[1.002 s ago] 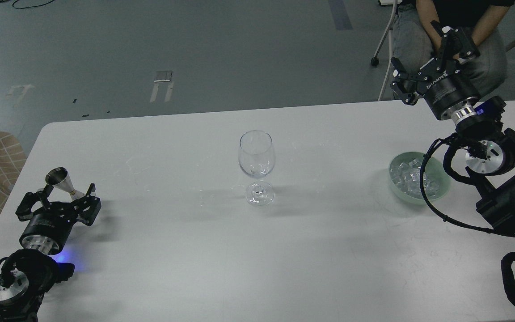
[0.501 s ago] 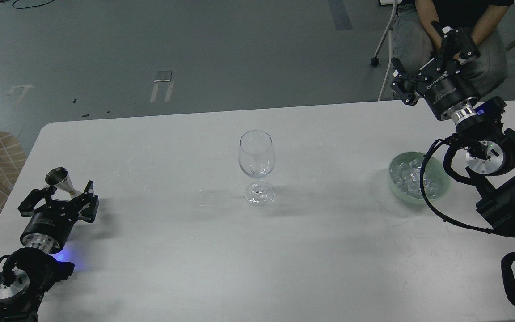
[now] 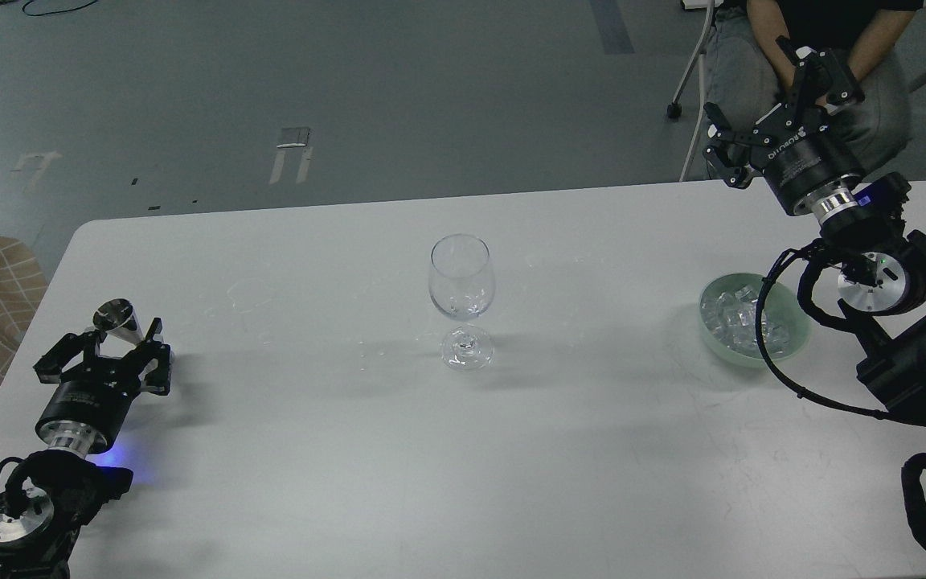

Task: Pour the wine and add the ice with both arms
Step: 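Close the left gripper on the metal jigger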

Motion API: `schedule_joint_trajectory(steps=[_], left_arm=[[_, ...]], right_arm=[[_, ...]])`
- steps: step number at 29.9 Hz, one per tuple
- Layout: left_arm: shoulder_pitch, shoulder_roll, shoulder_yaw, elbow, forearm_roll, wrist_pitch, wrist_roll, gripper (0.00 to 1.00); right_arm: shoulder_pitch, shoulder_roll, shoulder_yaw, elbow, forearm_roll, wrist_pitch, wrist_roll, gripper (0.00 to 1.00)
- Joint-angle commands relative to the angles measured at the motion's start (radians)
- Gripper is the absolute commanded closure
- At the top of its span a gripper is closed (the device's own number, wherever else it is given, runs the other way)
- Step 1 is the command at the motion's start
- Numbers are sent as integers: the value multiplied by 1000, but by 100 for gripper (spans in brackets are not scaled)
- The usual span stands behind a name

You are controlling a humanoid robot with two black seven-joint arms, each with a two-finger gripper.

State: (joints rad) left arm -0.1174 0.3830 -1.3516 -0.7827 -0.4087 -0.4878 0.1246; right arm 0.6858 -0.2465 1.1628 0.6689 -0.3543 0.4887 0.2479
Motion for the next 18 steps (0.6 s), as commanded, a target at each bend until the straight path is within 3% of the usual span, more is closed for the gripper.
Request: schedule_joint_trajectory(steps=[1,9,18], left_arm=[[-13,-4,-1,17,4,-1,3,42],[-18,-7,0,36,4,-1,4,44],[-19,-10,11,39,4,-1,1,55]], right_arm=[[0,1,1,0,0,0,1,0],[0,1,1,0,0,0,1,0],[0,1,1,0,0,0,1,0]])
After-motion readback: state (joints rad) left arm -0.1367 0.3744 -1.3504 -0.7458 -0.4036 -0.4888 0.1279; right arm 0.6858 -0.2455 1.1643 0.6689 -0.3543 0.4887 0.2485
